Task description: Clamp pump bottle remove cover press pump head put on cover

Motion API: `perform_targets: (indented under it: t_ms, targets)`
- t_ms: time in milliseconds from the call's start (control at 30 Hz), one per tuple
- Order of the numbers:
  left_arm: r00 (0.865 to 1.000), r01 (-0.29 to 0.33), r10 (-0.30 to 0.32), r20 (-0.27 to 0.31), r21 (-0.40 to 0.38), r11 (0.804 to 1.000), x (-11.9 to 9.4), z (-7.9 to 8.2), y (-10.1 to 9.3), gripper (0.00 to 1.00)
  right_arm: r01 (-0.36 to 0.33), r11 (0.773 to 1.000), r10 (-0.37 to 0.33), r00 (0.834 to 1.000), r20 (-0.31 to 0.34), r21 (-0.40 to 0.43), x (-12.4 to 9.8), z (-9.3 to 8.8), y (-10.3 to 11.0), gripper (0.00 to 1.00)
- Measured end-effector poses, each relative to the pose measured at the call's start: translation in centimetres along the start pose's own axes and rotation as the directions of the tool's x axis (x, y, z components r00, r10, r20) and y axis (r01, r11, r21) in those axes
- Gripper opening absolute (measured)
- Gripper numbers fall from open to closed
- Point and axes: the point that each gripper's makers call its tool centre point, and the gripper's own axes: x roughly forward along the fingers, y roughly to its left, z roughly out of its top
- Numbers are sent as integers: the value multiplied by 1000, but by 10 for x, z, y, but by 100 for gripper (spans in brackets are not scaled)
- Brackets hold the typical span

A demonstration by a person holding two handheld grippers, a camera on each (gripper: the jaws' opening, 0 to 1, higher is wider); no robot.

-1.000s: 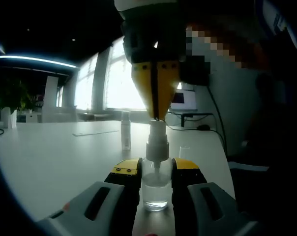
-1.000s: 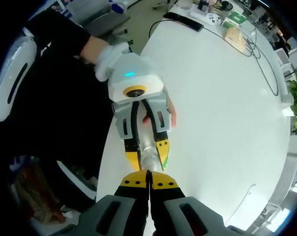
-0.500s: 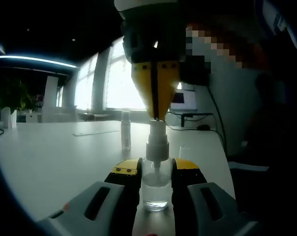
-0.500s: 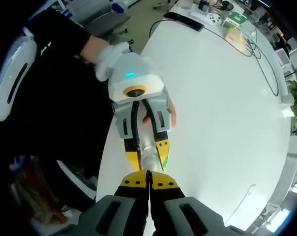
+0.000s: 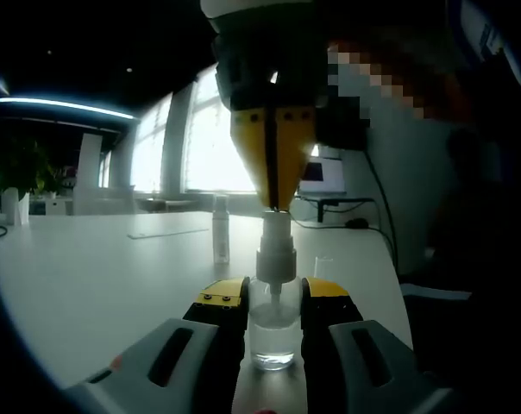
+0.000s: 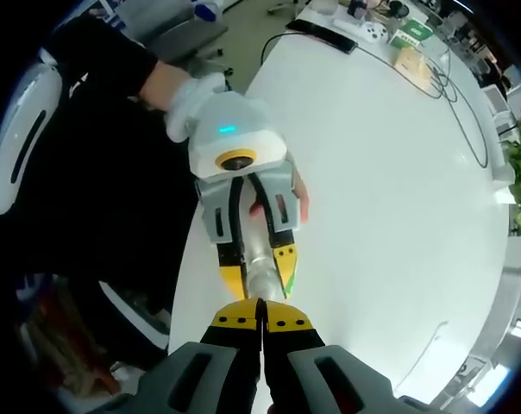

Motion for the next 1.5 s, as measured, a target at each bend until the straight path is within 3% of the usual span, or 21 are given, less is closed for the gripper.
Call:
perform_targets:
  t_ms: [567,767,1200,1333,1400,1433,1500]
  targets:
    - [1000,-1,1,-1,0,1000,0,0,0,15,10,1000,-10,1000,-10,27,3,0,1,0]
    - [1000,-2,2,0,-1,1000,0,0,0,15,8,999,-9,1000,26,31,-1,-1,0,0]
    - [1000,-2,2,-2,-3,1000,0,-1,-1,15,18,1000,-18,999,36,-2,-1,-1,0,0]
    - [1000,-2,2,-2,-2,1000,0,-1,0,15,0,1000,1,997,83,-9,-3,3,4,0]
    - [1000,-2,2,-3,-3,1000,0,-1,0,15,-31,1000,31,991,133,-2,-3,9,9,11]
    - [1000,-2,2,-3,-2,1000,0,-1,0,15,-30,1000,30,991,128,4,-3,9,9,14]
    - [1000,-2,2,-3,-3,1000,1,-1,0,15,-16,1000,18,993,113,-19,1,6,8,12]
